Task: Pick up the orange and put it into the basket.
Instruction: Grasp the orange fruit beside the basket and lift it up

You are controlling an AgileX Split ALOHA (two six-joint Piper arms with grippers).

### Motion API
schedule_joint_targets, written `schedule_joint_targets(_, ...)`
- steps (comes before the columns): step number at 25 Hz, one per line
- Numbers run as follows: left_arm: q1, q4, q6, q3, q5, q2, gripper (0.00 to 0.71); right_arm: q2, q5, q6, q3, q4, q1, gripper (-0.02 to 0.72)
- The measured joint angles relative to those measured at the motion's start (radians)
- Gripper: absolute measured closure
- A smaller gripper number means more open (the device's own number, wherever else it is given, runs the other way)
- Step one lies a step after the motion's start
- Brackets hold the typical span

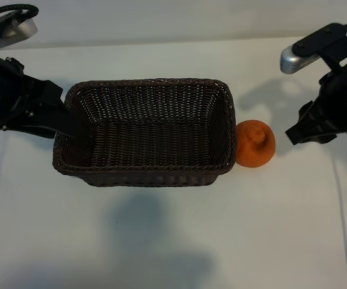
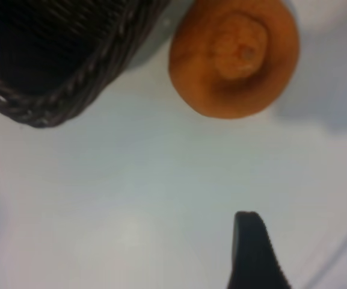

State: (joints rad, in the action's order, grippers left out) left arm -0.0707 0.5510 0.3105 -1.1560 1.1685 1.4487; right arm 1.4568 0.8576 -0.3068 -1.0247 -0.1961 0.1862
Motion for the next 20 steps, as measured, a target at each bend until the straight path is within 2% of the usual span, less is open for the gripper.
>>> schedule_joint_targets(7, 0.0, -0.002, -0.001, 0.0, 0.0, 0.0, 0.217, 0.0, -0.102, -0.036, 0.043, -0.112, 0.0, 0.297)
schedule_joint_targets(15, 0.0, -0.002, -0.001, 0.0, 0.0, 0.0, 0.217, 0.002, -0.195, -0.012, 0.07, -0.137, 0.0, 0.297)
schedule_joint_targets(20, 0.0, -0.002, -0.002, 0.0, 0.0, 0.0, 0.217, 0.053, -0.239, -0.021, 0.07, -0.137, 0.0, 0.294)
